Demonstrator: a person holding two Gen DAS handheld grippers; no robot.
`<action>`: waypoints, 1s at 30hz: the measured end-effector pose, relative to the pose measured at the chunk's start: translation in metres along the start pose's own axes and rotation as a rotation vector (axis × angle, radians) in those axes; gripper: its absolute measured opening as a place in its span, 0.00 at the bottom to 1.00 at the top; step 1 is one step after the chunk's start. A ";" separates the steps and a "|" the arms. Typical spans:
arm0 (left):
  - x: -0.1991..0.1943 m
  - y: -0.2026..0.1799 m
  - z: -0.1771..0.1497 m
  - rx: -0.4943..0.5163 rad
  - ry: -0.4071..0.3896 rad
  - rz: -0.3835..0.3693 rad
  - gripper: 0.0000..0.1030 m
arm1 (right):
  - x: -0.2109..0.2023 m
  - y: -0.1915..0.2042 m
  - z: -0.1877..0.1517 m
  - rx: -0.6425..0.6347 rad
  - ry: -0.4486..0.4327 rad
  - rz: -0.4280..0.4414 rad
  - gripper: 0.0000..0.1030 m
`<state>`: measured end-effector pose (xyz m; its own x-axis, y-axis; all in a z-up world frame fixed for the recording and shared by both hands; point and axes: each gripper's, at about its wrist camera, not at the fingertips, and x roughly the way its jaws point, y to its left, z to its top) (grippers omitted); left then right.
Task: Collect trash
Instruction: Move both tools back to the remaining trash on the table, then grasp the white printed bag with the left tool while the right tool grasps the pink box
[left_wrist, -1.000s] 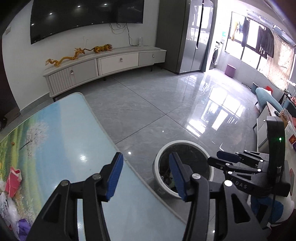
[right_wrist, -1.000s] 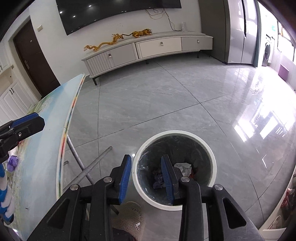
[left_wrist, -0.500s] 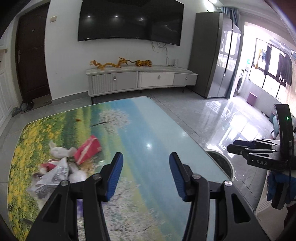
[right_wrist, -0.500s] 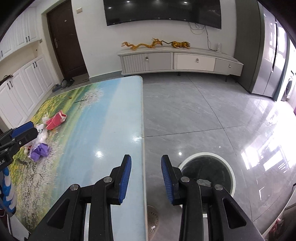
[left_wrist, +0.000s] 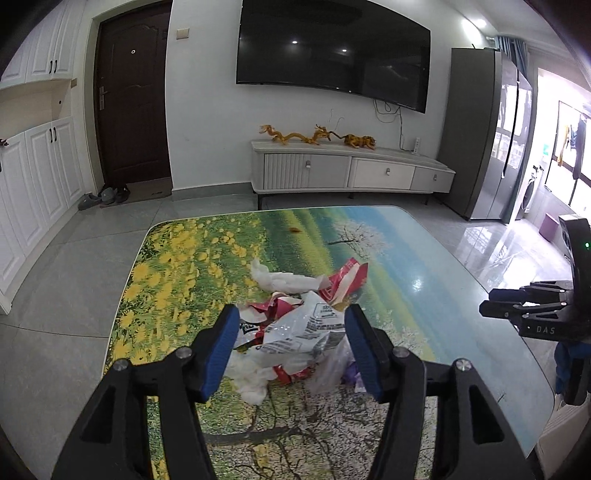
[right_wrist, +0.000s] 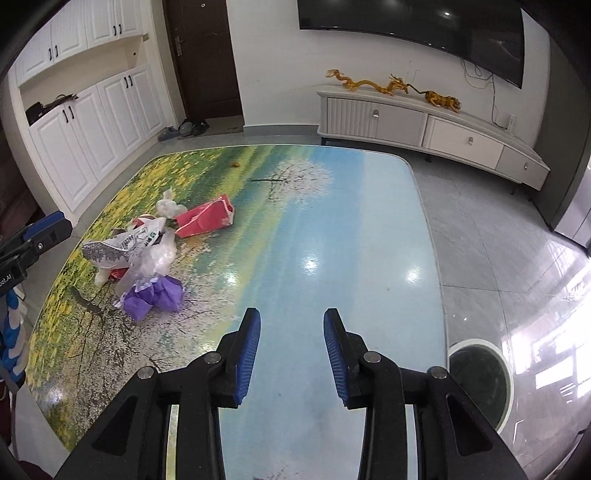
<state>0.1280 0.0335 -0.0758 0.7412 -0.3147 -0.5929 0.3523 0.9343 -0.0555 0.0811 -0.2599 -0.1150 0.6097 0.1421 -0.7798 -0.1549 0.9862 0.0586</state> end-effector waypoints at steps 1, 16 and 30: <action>0.000 0.000 -0.001 0.008 0.003 -0.003 0.57 | 0.004 0.006 0.003 -0.009 0.003 0.007 0.33; 0.044 -0.015 -0.012 0.181 0.091 -0.071 0.56 | 0.050 0.051 0.052 -0.007 0.035 0.112 0.49; 0.056 0.003 -0.025 0.079 0.116 -0.144 0.23 | 0.122 0.049 0.085 0.216 0.113 0.226 0.51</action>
<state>0.1564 0.0233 -0.1293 0.6111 -0.4181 -0.6721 0.4969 0.8636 -0.0854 0.2137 -0.1875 -0.1540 0.4863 0.3612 -0.7957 -0.1007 0.9277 0.3595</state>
